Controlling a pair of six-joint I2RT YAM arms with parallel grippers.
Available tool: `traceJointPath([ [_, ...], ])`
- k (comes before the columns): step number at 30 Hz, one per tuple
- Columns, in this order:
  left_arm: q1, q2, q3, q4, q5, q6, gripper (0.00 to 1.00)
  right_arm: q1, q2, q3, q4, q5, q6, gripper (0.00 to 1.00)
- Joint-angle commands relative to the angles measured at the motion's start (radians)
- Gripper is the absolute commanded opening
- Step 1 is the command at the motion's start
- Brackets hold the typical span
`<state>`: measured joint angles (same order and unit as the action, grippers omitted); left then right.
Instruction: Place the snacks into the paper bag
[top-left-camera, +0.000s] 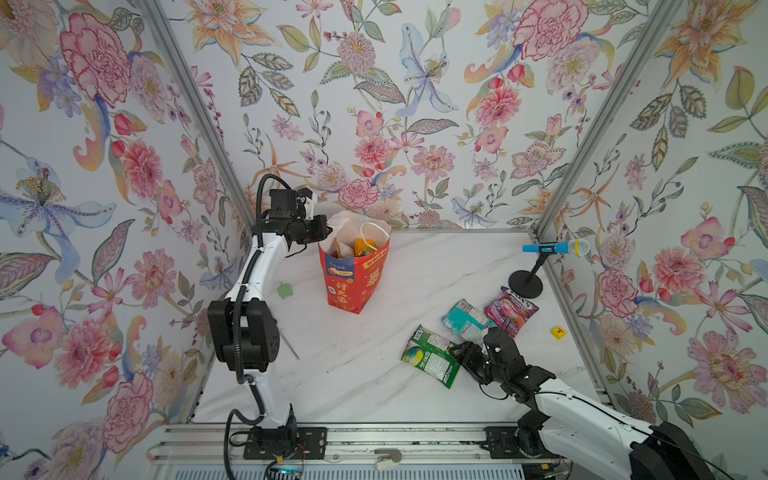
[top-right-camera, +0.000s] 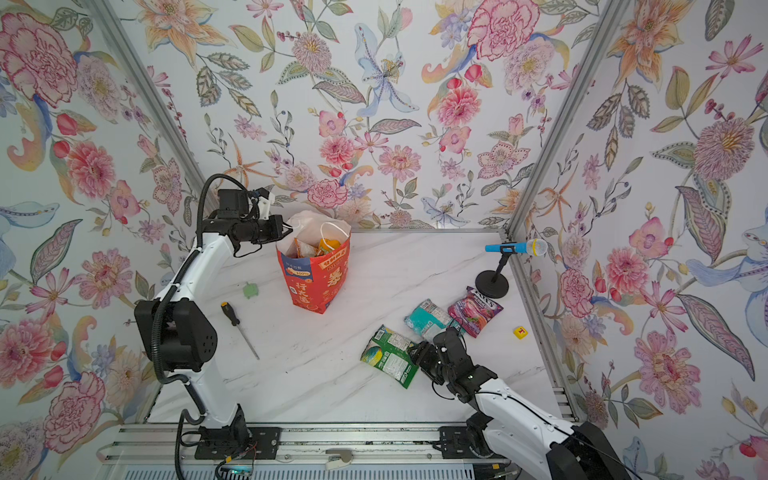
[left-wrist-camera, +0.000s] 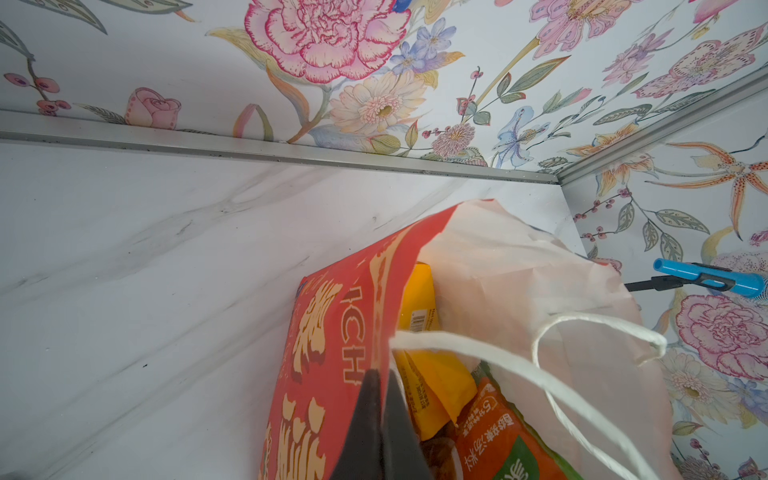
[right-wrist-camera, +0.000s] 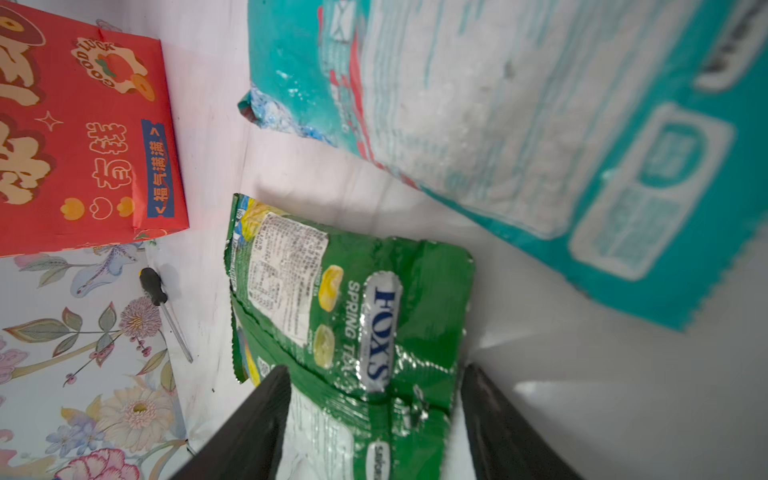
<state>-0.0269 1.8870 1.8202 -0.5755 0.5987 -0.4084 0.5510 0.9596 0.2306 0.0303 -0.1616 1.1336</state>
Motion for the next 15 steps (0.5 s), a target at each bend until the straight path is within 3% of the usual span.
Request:
traceJointPath([
  [1,-0.007,-0.01,0.036,0.023,0.016,0.007,0.0,0.007,0.051,0.012,-0.009,-0.003,-0.022,0.7],
  [9,-0.007,-0.007,0.041,0.022,0.017,0.006,0.0,-0.003,0.214,0.022,0.046,-0.012,-0.013,0.72],
  [15,-0.007,-0.007,0.047,0.016,0.015,0.008,0.0,0.008,0.38,0.062,0.181,-0.065,-0.026,0.65],
])
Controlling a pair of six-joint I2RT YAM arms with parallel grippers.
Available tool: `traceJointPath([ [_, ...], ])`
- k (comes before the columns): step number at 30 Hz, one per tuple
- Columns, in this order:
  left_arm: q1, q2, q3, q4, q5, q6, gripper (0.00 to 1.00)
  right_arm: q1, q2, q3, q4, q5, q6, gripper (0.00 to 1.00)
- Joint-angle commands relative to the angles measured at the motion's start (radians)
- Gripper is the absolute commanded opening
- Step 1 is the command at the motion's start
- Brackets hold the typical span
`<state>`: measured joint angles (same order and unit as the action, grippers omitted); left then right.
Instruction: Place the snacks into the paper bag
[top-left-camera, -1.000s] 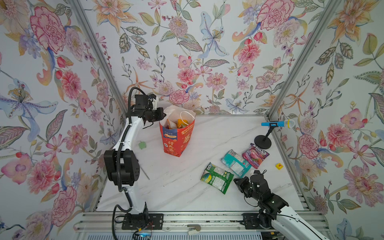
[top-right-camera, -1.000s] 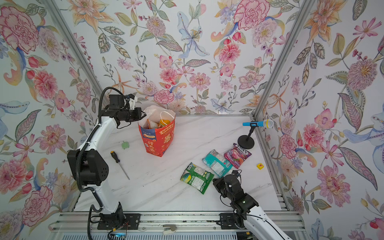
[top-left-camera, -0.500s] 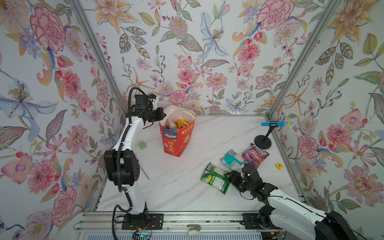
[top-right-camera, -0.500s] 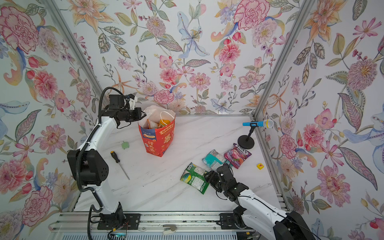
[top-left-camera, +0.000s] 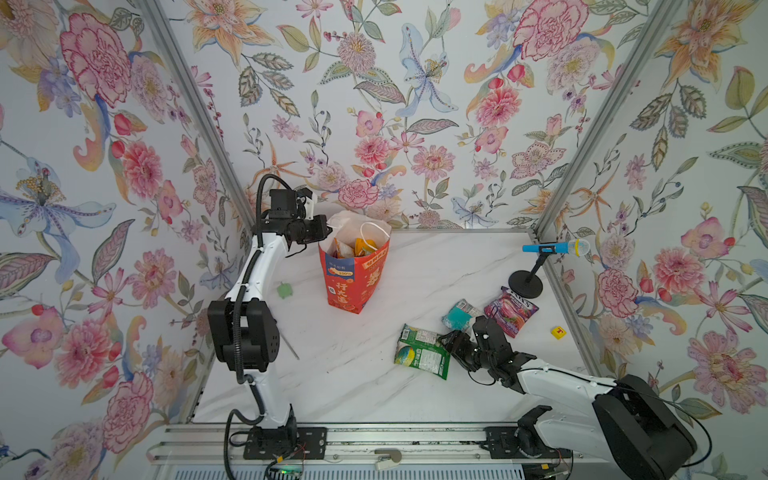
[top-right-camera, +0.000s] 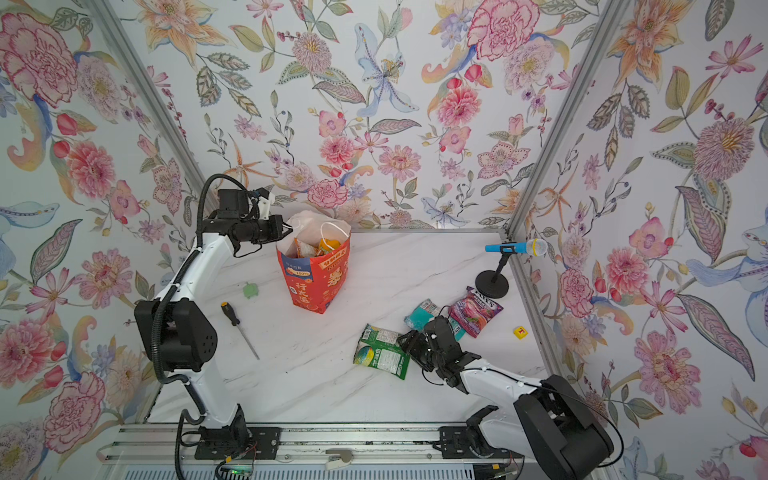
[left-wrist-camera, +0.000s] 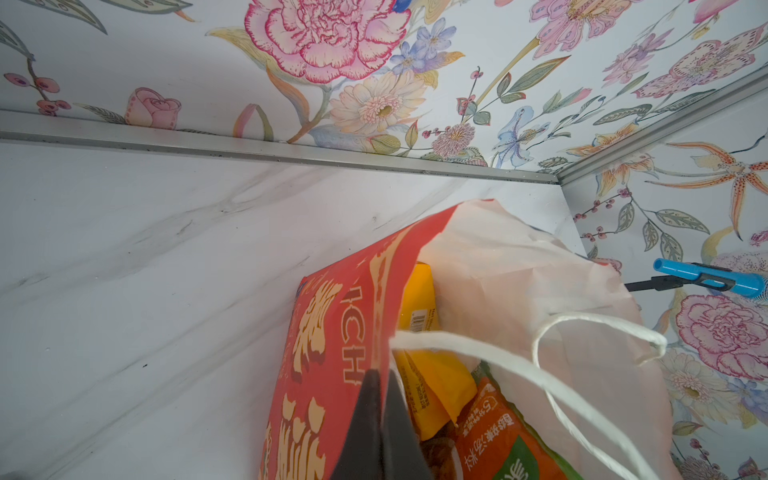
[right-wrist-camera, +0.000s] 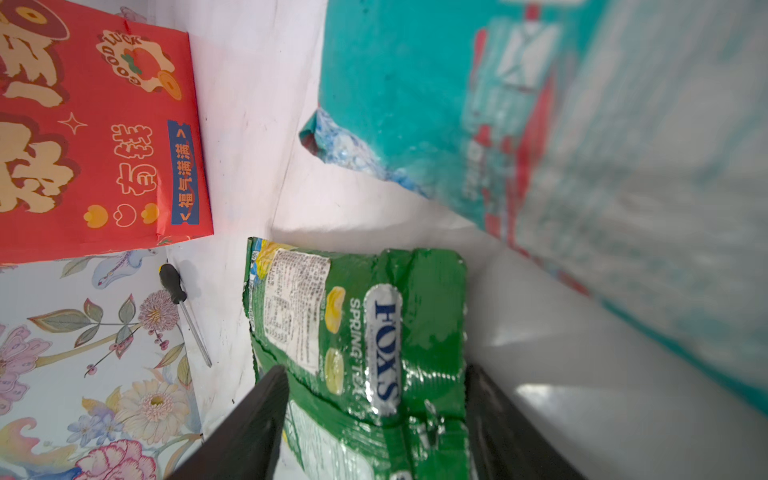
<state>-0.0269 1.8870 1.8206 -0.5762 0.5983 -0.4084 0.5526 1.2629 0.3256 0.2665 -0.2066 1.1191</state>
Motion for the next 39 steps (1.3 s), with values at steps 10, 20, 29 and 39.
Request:
traceJointPath([
  [10,-0.007,-0.004,0.058,0.001,0.009,0.019,0.0,0.054,0.158,0.023,0.153,-0.095,-0.066,0.15],
  [20,-0.007,0.0,0.06,0.001,0.014,0.021,0.0,0.069,0.16,0.084,0.158,-0.109,-0.121,0.0],
  [29,-0.007,0.0,0.06,0.001,0.012,0.021,0.0,0.085,0.095,0.178,0.027,-0.087,-0.197,0.0],
  [39,-0.007,0.0,0.061,0.003,0.015,0.02,0.0,0.026,-0.074,0.238,-0.162,-0.004,-0.272,0.0],
])
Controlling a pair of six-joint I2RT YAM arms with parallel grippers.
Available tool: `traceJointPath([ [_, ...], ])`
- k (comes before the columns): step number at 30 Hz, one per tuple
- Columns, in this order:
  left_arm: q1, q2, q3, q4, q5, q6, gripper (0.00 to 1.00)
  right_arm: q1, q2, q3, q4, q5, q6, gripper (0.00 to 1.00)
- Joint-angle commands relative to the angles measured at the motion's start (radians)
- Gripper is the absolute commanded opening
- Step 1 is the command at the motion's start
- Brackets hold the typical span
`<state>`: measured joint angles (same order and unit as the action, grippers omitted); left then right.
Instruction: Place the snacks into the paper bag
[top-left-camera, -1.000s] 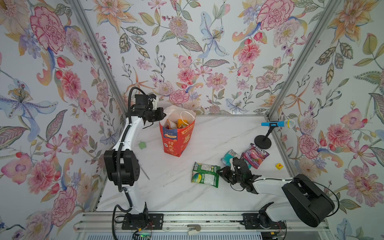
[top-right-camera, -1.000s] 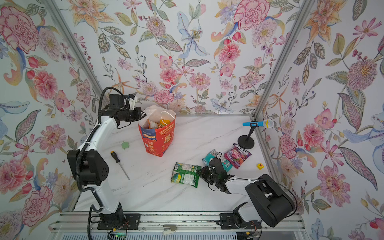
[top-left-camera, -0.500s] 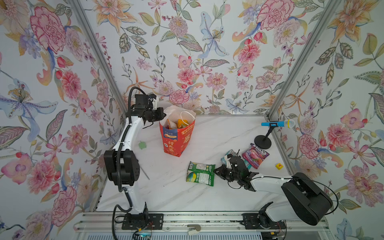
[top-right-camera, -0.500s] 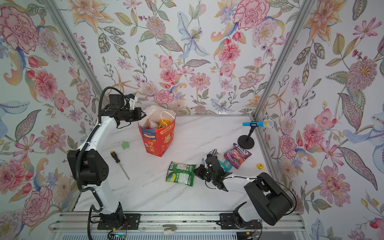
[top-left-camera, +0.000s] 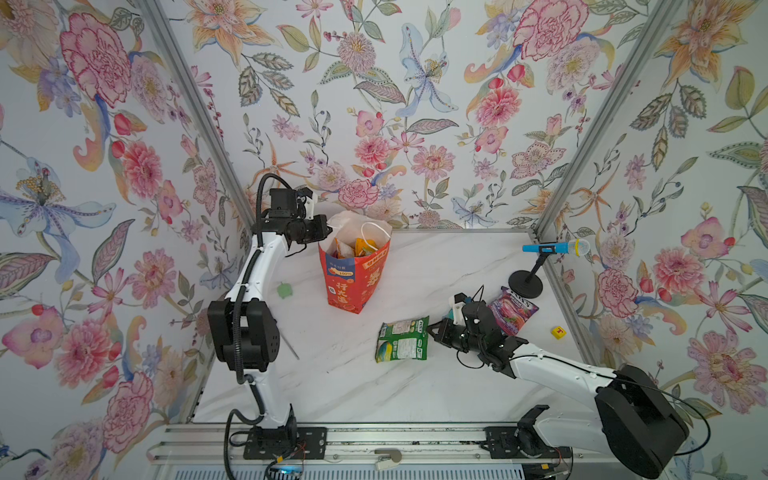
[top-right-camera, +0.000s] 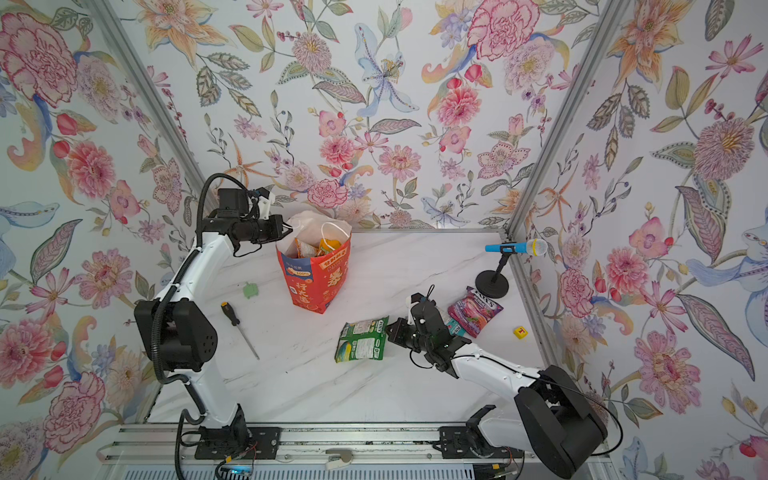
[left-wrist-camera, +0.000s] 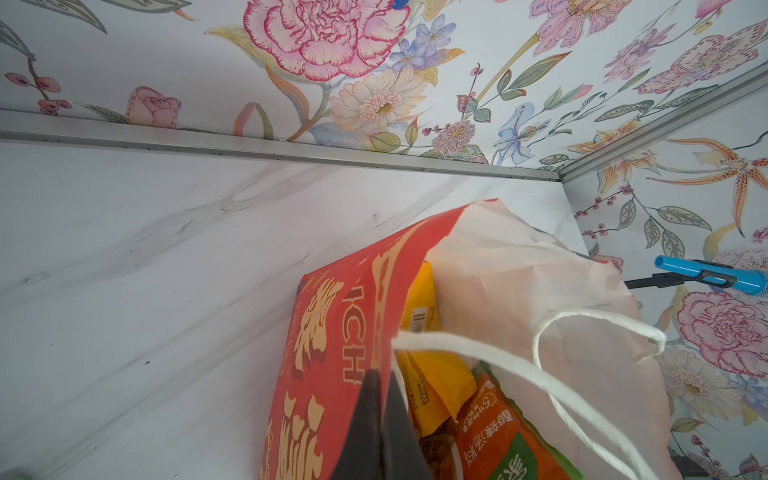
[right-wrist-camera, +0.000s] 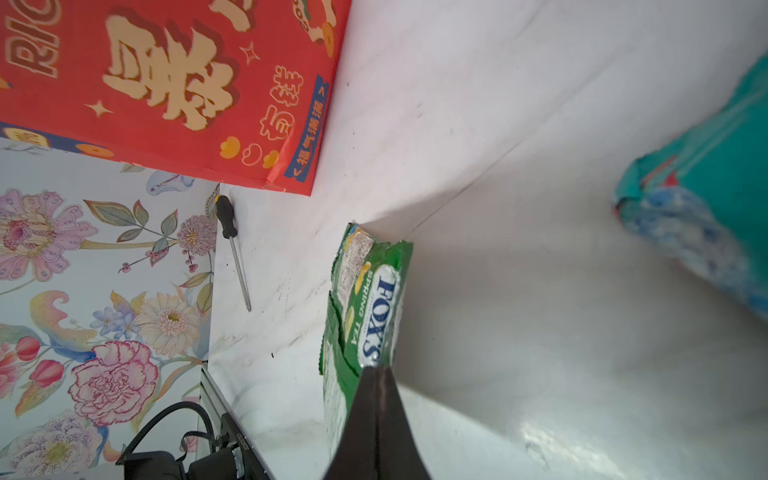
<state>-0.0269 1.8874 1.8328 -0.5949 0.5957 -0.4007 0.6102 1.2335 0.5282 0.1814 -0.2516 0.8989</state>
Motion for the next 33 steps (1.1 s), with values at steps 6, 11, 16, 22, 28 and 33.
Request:
traceJointPath([
  [6,-0.007,-0.001,0.043,0.029,0.019,0.008,0.0,-0.176,-0.123,0.059,-0.18,-0.001,-0.143,0.0],
  [11,-0.007,-0.004,0.039,0.028,0.018,0.009,0.0,-0.204,-0.123,0.166,-0.225,-0.045,-0.225,0.0],
  [16,-0.007,0.0,0.04,0.033,0.018,0.0,0.0,-0.179,-0.052,0.284,-0.184,-0.098,-0.23,0.0],
  [22,-0.006,0.004,0.031,0.049,0.022,-0.019,0.0,-0.124,0.054,0.436,-0.193,-0.114,-0.241,0.0],
  [28,-0.009,0.005,0.031,0.05,0.022,-0.017,0.0,-0.168,0.047,0.407,-0.284,-0.088,-0.228,0.19],
  [33,-0.01,-0.002,0.027,0.05,0.019,-0.018,0.0,-0.215,-0.009,0.291,-0.374,-0.069,-0.251,0.49],
])
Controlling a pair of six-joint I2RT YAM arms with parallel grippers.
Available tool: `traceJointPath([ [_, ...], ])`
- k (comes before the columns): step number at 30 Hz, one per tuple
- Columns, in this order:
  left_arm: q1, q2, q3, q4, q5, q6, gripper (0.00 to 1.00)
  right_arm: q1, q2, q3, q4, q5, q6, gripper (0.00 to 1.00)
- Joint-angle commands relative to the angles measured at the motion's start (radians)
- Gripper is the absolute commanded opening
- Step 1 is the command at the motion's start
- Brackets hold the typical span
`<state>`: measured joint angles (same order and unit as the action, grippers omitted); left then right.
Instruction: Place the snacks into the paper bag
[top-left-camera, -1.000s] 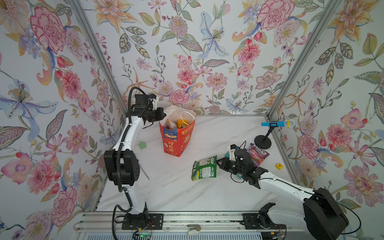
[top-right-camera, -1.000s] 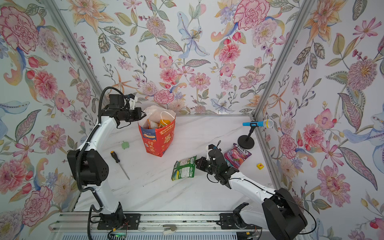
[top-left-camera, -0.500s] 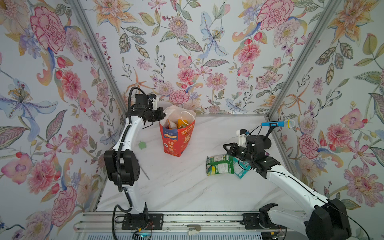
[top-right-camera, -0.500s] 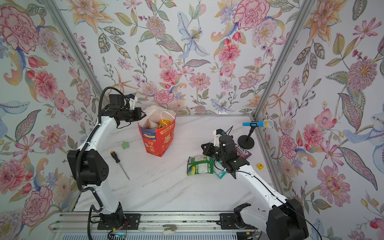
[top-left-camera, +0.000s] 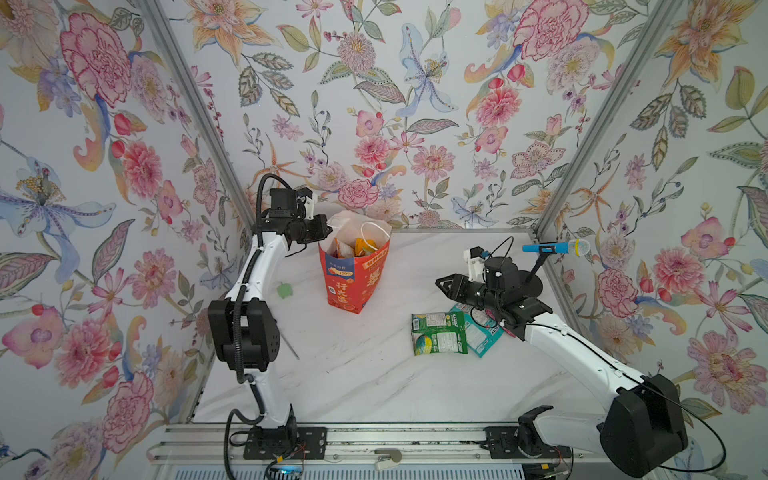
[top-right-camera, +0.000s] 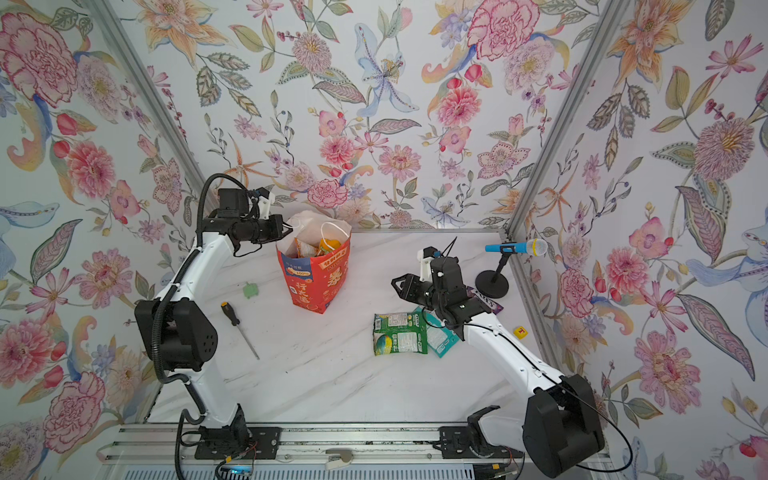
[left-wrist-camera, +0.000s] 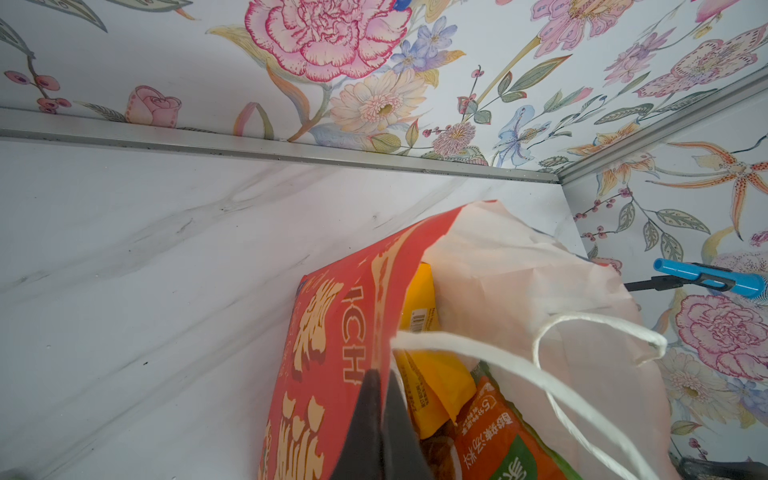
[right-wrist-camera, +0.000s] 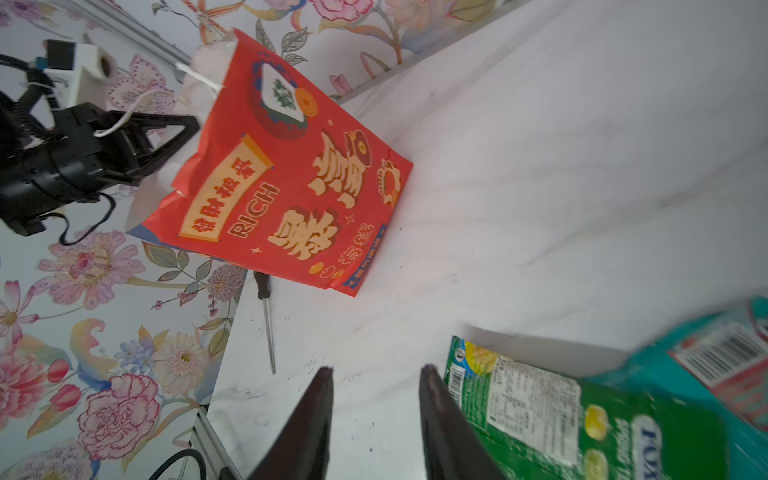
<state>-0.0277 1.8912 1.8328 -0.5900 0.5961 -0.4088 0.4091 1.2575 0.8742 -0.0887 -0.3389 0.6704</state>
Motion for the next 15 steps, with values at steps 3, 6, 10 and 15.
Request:
traceJointPath([
  [3,-0.009,-0.006,0.038,0.038,0.017,-0.004,0.0,-0.06,-0.06,-0.125,-0.143,-0.006,-0.012,0.57],
  [6,-0.009,0.006,0.053,0.022,0.018,0.002,0.0,-0.099,-0.09,-0.196,-0.164,-0.029,-0.011,0.6],
  [10,-0.01,0.016,0.063,0.004,0.017,0.011,0.0,-0.106,-0.159,-0.281,-0.171,-0.012,0.014,0.67],
  [15,-0.009,0.006,0.052,0.006,0.008,0.019,0.0,-0.116,-0.219,-0.376,-0.179,-0.008,0.058,0.71],
])
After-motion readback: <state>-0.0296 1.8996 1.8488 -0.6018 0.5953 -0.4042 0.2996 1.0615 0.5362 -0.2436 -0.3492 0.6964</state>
